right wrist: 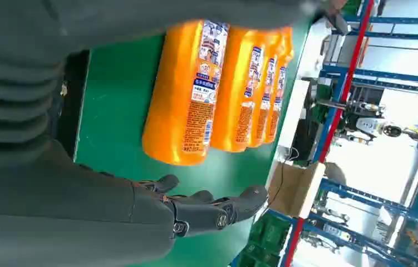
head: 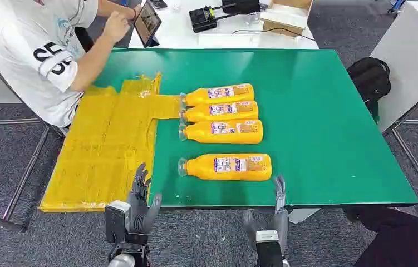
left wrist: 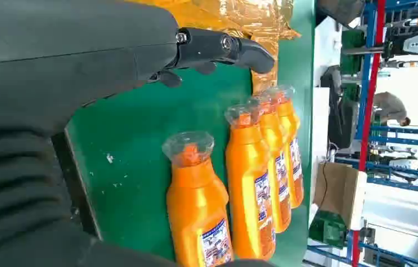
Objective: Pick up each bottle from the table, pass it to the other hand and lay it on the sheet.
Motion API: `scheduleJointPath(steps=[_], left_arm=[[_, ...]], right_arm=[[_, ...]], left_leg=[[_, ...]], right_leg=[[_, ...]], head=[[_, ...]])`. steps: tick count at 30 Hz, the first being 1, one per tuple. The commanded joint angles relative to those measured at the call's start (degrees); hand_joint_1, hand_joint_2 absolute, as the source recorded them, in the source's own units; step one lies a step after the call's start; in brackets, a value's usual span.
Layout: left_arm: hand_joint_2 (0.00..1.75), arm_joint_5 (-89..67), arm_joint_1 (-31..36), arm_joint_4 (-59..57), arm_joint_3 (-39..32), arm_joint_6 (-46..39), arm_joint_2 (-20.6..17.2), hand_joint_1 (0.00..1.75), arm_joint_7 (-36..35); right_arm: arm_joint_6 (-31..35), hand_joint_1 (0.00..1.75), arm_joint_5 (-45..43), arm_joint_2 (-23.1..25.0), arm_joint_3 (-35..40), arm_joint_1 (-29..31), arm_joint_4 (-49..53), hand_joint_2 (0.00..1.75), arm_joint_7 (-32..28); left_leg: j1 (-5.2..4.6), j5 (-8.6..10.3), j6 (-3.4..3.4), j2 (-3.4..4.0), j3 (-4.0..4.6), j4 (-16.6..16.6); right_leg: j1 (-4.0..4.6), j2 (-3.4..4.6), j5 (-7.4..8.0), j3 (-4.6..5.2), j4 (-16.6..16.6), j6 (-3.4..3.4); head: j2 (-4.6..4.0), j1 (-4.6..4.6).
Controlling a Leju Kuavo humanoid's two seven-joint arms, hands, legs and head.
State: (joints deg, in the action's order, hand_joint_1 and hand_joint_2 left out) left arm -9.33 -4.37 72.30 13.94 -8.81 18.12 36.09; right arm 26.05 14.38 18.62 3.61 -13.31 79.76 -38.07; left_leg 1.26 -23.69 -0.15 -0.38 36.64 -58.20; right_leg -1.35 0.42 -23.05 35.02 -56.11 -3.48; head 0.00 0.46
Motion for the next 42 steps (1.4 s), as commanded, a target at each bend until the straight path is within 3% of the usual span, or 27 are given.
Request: scheduleJointPath(steps=[1, 9, 10, 12, 13, 28, 33, 38, 42], left_arm=[[0.00, 0.15, 0.71, -1.72, -1.04, 0.24, 1.88, 0.00, -0.34], [0.00, 0.13, 0.67, -1.58, -1.14, 0.31, 1.88, 0.00, -0.32], [1.75, 0.12, 0.66, -1.54, -1.15, 0.32, 1.88, 0.00, -0.31], [1.75, 0.11, 0.59, -1.42, -1.25, 0.26, 1.88, 0.00, -0.30], [1.75, 0.11, 0.58, -1.41, -1.25, 0.25, 1.88, 0.00, -0.29], [1.75, -0.25, 2.14, -2.88, -1.91, -0.51, 1.88, 0.00, -0.53], [1.75, -0.72, 3.81, -2.86, -2.80, -0.26, 1.88, 0.00, -0.35], [1.75, -0.88, 3.89, -2.31, -3.12, -0.21, 1.88, 0.00, -0.44], [1.75, -2.64, 5.15, 0.39, -5.48, -0.25, 1.88, 0.00, -0.56]], right_arm=[[-0.36, 0.00, -0.51, 1.38, -1.63, -0.31, -0.22, 0.00, -1.93], [-0.55, 0.00, -0.53, 1.38, -1.79, -0.34, -0.11, 0.00, -1.93], [-0.60, 0.00, -0.51, 1.38, -1.80, -0.34, -0.14, 0.00, -1.93], [-0.43, 0.00, -0.27, 1.38, -1.85, -0.32, -0.12, 0.00, -1.93], [-0.44, 0.00, -0.01, 1.38, -1.83, -0.31, -0.16, 1.75, -1.93], [1.73, 0.00, 5.83, 1.38, -4.06, 0.77, 2.62, 1.75, -1.60], [0.97, 0.00, 16.58, 1.38, -5.44, 2.38, 8.38, 1.75, 2.60], [0.79, 0.00, 18.54, 1.38, -5.50, 2.61, 9.33, 1.75, 3.15], [-4.94, 0.00, 32.39, 1.38, -7.36, 8.43, 13.09, 1.75, 11.46]], left_leg=[[-0.02, -0.16, 0.09, -0.01, -0.34, 0.01], [-0.01, -0.07, 0.05, -0.02, -0.14, 0.02], [-0.02, -0.15, 0.08, -0.01, -0.32, 0.00], [-0.02, -0.10, 0.07, -0.02, -0.21, 0.01], [-0.01, -0.19, 0.10, 0.00, -0.38, 0.00], [-0.03, -0.09, 0.08, -0.04, -0.20, 0.00], [-0.02, -0.12, 0.09, -0.03, -0.25, -0.02], [-0.02, -0.12, 0.09, -0.02, -0.29, 0.00], [-0.04, -0.07, 0.08, 0.09, -0.13, -0.03]], right_leg=[[0.03, -0.08, -0.16, -0.35, 0.01, 0.16], [0.01, -0.07, -0.08, -0.15, 0.01, 0.10], [0.03, -0.08, -0.16, -0.33, -0.01, 0.16], [0.02, -0.08, -0.11, -0.23, 0.01, 0.13], [0.04, -0.09, -0.19, -0.39, 0.00, 0.19], [0.00, -0.10, -0.11, -0.21, -0.01, 0.13], [0.02, -0.10, -0.13, -0.27, -0.02, 0.15], [0.02, -0.10, -0.12, -0.32, -0.01, 0.16], [-0.01, 0.03, -0.05, -0.11, -0.06, 0.12]], head=[[0.00, 0.00], [0.00, 0.00], [0.00, 0.00], [0.00, 0.00], [0.00, 0.00], [0.00, 0.00], [0.00, 0.00], [0.00, 0.00], [0.00, 0.00]])
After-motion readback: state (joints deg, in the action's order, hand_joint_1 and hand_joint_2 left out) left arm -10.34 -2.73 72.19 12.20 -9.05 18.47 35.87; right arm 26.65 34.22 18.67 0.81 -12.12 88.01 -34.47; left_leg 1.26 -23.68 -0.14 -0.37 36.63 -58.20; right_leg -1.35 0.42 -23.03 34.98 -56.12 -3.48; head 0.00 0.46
